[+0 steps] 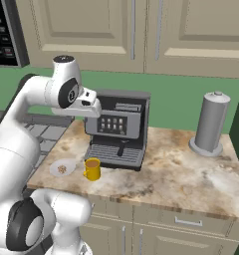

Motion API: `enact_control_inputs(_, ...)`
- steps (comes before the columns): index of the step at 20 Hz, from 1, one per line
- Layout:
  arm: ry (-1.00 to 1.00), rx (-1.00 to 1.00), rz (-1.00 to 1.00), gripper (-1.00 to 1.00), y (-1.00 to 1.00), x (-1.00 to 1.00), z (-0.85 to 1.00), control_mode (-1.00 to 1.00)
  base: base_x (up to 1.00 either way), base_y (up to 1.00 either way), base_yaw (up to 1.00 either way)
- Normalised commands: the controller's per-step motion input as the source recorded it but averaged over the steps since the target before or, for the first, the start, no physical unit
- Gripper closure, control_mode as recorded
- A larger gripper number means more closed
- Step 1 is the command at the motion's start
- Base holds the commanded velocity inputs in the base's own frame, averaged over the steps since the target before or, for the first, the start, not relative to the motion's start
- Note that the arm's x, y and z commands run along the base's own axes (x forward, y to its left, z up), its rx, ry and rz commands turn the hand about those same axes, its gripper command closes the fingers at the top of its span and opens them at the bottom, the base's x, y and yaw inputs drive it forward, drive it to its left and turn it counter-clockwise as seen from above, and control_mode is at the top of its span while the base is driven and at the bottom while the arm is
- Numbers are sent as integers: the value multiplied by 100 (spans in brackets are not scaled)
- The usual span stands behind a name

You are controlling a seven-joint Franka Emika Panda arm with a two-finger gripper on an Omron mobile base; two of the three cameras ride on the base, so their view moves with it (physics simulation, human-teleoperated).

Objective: Take a sugar cube from the saucer and place it inside the coffee. Then, grab milk from the fridge and place it next to the coffee on the counter to sweeten the coffee.

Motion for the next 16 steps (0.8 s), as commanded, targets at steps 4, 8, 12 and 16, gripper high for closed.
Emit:
enact_control_inputs(4,0,-5,1,-100,15,-8,0,-100,0,0,0)
enact_control_inputs(8,1,-4,3,-100,60,-37,-17,-100,0,0,0)
enact_control_inputs(12,11,0,4,-100,82,-31,-59,-100,0,0,0)
enact_control_inputs(16,21,0,0,-100,89,-24,-95,-100,0,0,0)
